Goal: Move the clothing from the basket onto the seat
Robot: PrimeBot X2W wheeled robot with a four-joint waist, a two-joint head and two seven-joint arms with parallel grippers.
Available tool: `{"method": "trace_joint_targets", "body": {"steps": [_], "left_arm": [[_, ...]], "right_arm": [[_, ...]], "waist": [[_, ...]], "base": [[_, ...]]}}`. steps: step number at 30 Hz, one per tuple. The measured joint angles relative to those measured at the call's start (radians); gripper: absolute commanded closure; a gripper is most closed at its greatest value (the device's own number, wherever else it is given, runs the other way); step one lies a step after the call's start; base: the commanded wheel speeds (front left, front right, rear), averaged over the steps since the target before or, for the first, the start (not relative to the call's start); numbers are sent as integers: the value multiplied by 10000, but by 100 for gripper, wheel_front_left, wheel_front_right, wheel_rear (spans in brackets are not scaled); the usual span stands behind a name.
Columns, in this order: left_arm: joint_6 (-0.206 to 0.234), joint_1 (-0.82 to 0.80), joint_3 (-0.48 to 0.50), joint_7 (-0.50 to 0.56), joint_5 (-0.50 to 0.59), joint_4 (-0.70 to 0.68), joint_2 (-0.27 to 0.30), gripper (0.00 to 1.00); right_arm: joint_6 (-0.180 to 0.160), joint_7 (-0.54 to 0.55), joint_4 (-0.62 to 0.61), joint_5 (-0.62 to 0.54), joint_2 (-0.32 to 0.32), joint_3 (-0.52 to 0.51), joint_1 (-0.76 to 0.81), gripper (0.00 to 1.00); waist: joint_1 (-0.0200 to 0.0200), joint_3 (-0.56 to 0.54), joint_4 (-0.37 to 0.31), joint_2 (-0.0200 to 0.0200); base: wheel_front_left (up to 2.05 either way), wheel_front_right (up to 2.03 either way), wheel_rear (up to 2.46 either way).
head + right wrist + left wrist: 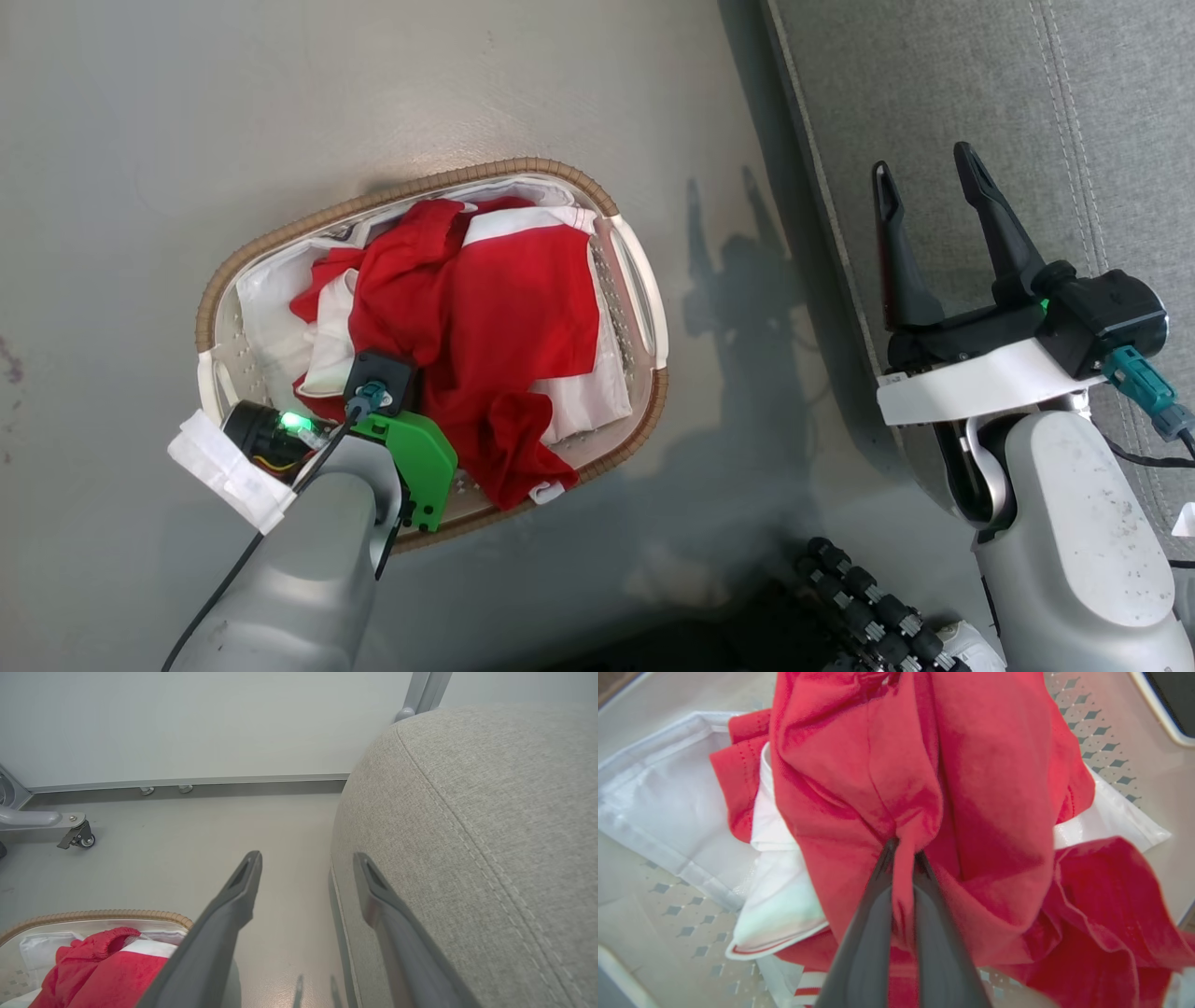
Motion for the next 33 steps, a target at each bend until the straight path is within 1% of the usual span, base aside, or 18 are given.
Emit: {"method": "trace_joint_targets", "body": {"steps": [4,7,13,18,26,33], "left_arm": [[-33,-7,-113,0,-153,94,-2,100],[-33,9,-153,-4,-257,-134,0,100],[-21,429,-140,-33,-430,-1684,4,100],[-10,974,-144,-35,-322,-2966,29,100],[-121,1796,-176,-35,-33,-4830,251,100],[-268,2009,-385,-35,311,-5814,600,100]], "right_arm": [[0,0,65,-15,0,-2,11,0],[0,0,128,-102,0,-15,60,0],[0,0,255,-322,2,-94,244,0],[0,0,385,-637,4,-176,572,0],[0,0,617,-1045,6,-280,1387,0],[2,0,840,-1344,6,-278,2212,0]], "waist": [[0,-133,20,0],[0,-308,72,0],[0,-846,254,0],[0,-1487,458,0],[0,-2920,852,0],[0,-4294,1175,0]], "base": [[0,0,0],[0,0,0],[0,0,0],[0,0,0],[0,0,0],[0,0,0]]}}
